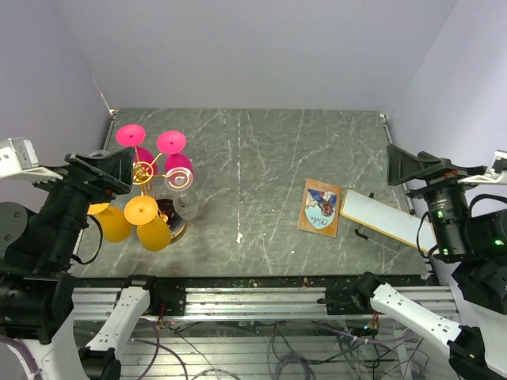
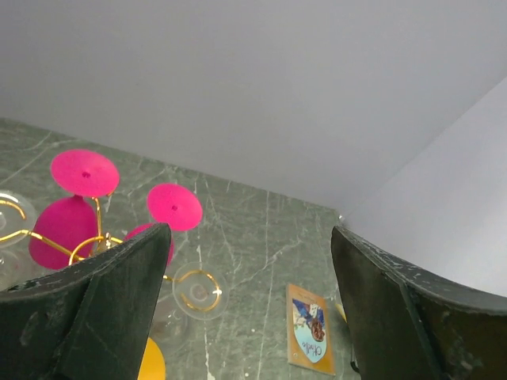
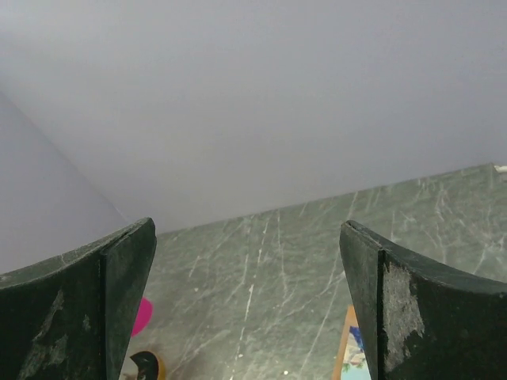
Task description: Take the wine glass off the wine glass rack
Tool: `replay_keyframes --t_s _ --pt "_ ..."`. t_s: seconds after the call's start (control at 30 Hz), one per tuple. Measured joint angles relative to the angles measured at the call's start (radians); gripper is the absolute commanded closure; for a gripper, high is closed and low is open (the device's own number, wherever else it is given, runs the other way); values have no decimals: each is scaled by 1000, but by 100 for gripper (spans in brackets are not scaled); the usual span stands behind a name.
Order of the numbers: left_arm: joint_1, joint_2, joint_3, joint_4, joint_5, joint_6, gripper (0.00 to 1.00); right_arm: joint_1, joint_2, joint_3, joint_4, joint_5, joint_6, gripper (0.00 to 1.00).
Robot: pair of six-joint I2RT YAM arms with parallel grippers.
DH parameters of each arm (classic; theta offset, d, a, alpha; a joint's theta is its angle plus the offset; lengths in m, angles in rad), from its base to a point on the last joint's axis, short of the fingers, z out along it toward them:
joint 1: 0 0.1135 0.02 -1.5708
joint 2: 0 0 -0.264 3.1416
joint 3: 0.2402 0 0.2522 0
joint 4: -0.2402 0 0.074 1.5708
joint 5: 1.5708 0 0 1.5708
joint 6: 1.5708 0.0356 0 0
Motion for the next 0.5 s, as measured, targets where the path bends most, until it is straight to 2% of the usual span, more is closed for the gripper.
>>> replay_keyframes --t_s 0.3,0.5 --pt "-8 -69 -161 27 -25 14 6 -79 98 -67 13 -37 43 1" --pt "-14 -116 -251 53 -38 41 6 -130 165 -179 67 -127 53 1"
